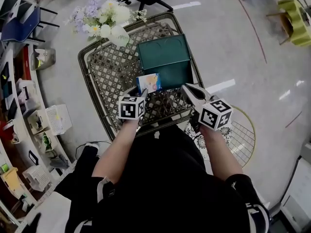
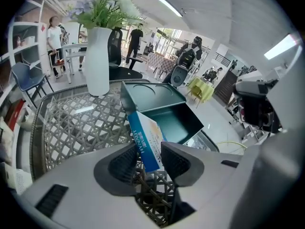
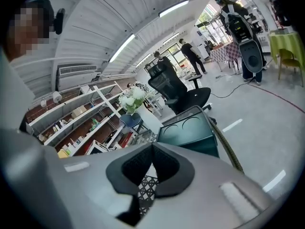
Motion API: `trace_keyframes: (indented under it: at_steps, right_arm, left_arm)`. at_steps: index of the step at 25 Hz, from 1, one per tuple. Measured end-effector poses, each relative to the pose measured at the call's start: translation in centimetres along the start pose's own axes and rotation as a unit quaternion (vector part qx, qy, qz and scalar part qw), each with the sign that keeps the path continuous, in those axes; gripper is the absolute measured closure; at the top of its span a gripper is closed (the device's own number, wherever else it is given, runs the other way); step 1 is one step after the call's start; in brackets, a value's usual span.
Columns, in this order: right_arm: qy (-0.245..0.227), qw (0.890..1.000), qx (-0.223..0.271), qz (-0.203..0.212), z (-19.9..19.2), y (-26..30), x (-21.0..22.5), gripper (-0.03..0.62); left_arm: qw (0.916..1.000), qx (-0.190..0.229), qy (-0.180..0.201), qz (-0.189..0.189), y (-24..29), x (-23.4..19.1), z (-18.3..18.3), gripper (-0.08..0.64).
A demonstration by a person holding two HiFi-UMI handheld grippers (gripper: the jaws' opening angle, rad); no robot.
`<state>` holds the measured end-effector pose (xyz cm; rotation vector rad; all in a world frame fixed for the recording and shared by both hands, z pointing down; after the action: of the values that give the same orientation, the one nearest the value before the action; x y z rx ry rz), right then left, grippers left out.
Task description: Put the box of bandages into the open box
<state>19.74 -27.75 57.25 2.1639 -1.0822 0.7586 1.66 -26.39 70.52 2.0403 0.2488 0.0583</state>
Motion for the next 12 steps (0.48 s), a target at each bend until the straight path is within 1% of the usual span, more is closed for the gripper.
trace_keyframes:
  at_steps: [4, 6, 8, 10, 12]
  right_arm:
    - [-0.002, 1.000, -0.003, 0.004, 0.3, 0.4, -0.1, 0.581]
    - [-0.002, 1.000, -0.005, 0.005, 0.3, 0.5, -0.1, 0.581]
    - [-0.002, 1.000, -0.006, 0.007, 0.3, 0.7, -0.1, 0.581]
    - [-0.001, 1.000, -0.007, 0.008, 0.3, 0.8, -0.1, 0.581]
    - [0.000, 1.000, -0.009, 0.008, 0.3, 0.9, 0.0, 0.581]
  left_arm:
    - [0.9994, 0.008, 0.008, 0.032, -0.2, -1.2, 0.1, 0.393]
    - [0.9991, 0.014, 0.014, 0.039, -0.3, -1.5, 0.3, 0.393]
    - [0.9994, 0.013, 0.015, 0.027, -0.2, -1.1, 0.4, 0.395]
    - [0.9998, 0.006, 0.019, 0.010, 0.1, -0.2, 0.3, 0.436]
    - [0.9995, 0.001, 0.030, -0.001, 0.5, 0.8, 0.4, 0.476]
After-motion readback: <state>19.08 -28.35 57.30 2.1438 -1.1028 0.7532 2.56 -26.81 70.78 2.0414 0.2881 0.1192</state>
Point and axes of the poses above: the fingertips, and each gripper's own axes: y forward along the fingers, x to its right, z out of its top, the point moved 1 cm from there along -y, backward along the fingers, and after that the axes turned 14 degrees about z, right-handed, at the moved point
